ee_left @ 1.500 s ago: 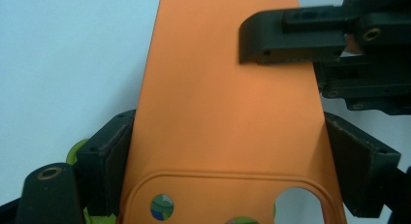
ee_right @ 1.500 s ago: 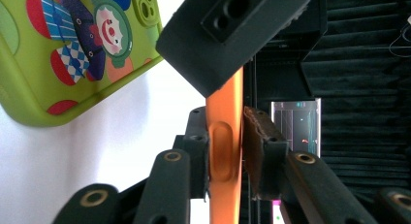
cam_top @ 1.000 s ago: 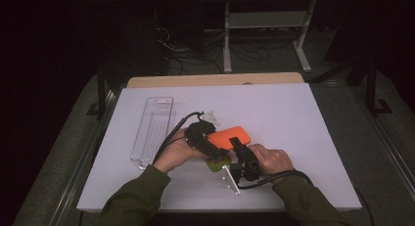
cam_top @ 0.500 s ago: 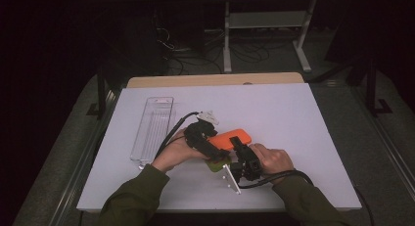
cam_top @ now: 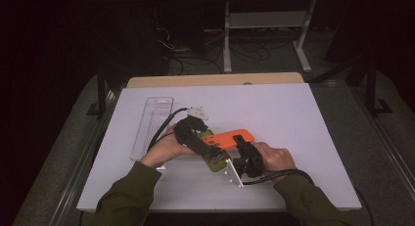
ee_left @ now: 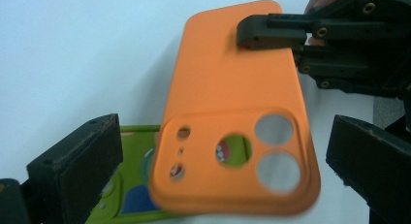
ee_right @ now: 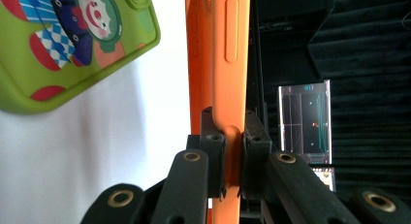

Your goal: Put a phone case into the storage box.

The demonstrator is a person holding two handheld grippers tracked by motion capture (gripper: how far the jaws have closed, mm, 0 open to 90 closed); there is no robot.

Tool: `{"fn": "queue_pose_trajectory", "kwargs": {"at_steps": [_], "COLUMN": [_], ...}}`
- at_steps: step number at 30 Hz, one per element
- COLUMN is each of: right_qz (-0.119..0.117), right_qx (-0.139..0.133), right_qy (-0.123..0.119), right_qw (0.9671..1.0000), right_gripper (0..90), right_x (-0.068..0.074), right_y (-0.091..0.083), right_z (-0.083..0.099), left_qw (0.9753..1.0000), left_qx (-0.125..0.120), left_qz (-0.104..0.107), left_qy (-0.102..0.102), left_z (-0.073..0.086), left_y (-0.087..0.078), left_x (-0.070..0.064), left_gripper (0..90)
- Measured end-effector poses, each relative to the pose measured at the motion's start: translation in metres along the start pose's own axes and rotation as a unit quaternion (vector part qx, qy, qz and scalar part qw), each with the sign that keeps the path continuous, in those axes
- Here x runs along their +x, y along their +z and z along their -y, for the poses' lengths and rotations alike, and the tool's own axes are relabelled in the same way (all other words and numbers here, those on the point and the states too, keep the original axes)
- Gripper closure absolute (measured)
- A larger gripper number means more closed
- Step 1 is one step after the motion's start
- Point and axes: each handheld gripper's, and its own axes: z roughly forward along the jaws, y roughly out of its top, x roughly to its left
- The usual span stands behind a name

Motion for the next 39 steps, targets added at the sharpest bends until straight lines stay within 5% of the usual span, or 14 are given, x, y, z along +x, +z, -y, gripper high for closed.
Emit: {"fn": "queue_pose_trajectory", "kwargs": {"at_steps": [13, 20, 24, 27, 29, 32, 33, 36, 39], "right_qz": [-0.039, -0.062, -0.071, -0.084, -0.091, -0.104, -0.11, -0.123, -0.138], "right_qx": [0.017, 0.029, 0.028, 0.033, 0.033, 0.035, 0.037, 0.037, 0.035], "right_qy": [0.08, 0.152, 0.173, 0.217, 0.255, 0.278, 0.292, 0.319, 0.364], "right_qw": [0.9959, 0.986, 0.9819, 0.9721, 0.9621, 0.9541, 0.9494, 0.9391, 0.9204], "right_gripper": [82.1, 82.2, 82.1, 82.1, 82.1, 82.2, 82.2, 82.2, 82.2], "right_x": [-0.011, -0.015, -0.021, -0.024, -0.025, -0.029, -0.029, -0.033, -0.035], "right_y": [0.006, 0.009, 0.01, 0.01, 0.01, 0.011, 0.012, 0.013, 0.015], "right_z": [0.015, 0.021, 0.027, 0.029, 0.03, 0.034, 0.035, 0.04, 0.042], "left_qw": [0.9997, 0.9997, 0.9995, 0.9993, 0.9992, 0.999, 0.999, 0.9986, 0.9983], "left_qx": [-0.002, -0.001, -0.003, -0.006, -0.008, -0.005, 0.007, -0.012, -0.015], "left_qz": [-0.022, -0.025, -0.03, -0.033, -0.037, -0.042, -0.045, -0.048, -0.054], "left_qy": [-0.012, -0.003, -0.013, -0.013, -0.014, -0.014, 0.001, -0.017, -0.015], "left_z": [0.008, 0.009, 0.009, 0.01, 0.01, 0.011, 0.01, 0.011, 0.011], "left_y": [-0.012, -0.012, -0.012, -0.012, -0.011, -0.011, -0.013, -0.011, -0.012], "left_x": [0.012, 0.014, 0.013, 0.014, 0.015, 0.017, 0.019, 0.017, 0.018], "left_gripper": [0.0, 0.0, 0.0, 0.0, 0.0, 0.0, 0.0, 0.0, 0.0]}}
